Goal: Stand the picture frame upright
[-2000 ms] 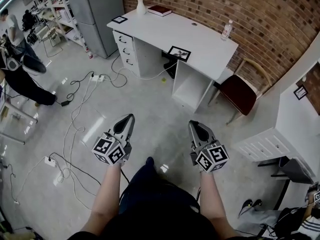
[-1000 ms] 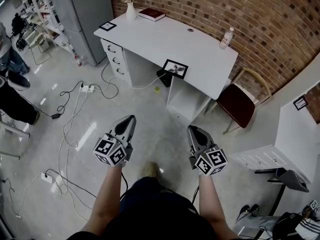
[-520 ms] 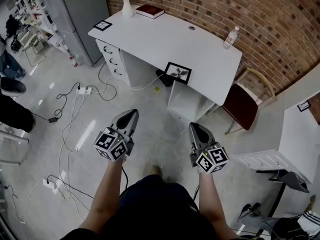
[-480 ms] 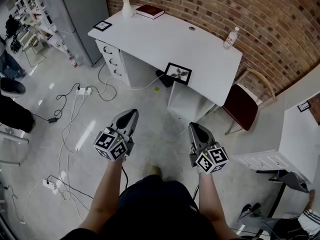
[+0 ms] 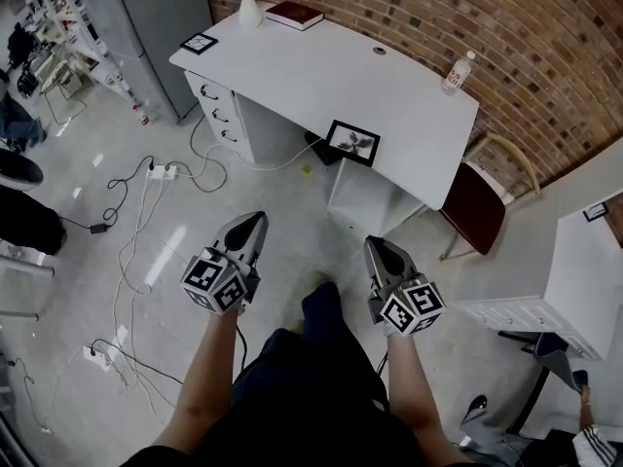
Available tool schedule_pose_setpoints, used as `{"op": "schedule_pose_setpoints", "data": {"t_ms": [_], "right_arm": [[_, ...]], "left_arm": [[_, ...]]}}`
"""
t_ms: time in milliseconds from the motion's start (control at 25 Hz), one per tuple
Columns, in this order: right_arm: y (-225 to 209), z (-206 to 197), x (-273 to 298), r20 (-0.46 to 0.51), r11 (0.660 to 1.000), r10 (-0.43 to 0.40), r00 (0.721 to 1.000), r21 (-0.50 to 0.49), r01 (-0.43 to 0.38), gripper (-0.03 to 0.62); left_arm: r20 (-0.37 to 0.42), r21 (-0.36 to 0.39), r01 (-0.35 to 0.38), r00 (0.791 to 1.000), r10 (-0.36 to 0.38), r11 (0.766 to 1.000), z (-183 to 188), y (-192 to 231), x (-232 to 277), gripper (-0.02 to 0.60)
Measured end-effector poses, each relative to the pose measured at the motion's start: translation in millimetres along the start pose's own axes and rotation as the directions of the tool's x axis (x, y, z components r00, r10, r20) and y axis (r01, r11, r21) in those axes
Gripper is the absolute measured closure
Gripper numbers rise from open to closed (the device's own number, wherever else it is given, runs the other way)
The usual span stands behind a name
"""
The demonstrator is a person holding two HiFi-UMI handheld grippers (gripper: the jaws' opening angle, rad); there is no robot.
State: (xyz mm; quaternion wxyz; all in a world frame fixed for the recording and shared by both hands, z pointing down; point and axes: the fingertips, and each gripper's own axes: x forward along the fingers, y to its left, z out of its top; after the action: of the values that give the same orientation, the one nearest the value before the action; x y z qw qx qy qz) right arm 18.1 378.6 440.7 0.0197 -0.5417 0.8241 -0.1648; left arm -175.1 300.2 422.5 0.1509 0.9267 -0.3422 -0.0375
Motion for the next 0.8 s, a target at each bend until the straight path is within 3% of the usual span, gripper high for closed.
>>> {"op": "schedule_pose_setpoints", "data": {"t_ms": [240,400,800], "right_arm": [[-2,-8,29,-0.030,1.000,0.027,0.999,0.017,-0.026,0.594],[-17,-10,59,-0.033,0.999,-0.010,0.999,0.045,0.011,0.594],[-55,-14,131,-0.085,0.996,-0.055,0.995,0.060,0.060,0.593]], "left_arm": [[-0.022,-0.021,-0.036,0.999,0.035,0.999,-9,27,1,0.581],[-0.038,-0.028,-0.044,0.998,0.042,0.999,-9,45,13,0.581],[-0.096,-0.051,0.035,0.995,-0.039,0.998,-14,71,85,0.581]]}}
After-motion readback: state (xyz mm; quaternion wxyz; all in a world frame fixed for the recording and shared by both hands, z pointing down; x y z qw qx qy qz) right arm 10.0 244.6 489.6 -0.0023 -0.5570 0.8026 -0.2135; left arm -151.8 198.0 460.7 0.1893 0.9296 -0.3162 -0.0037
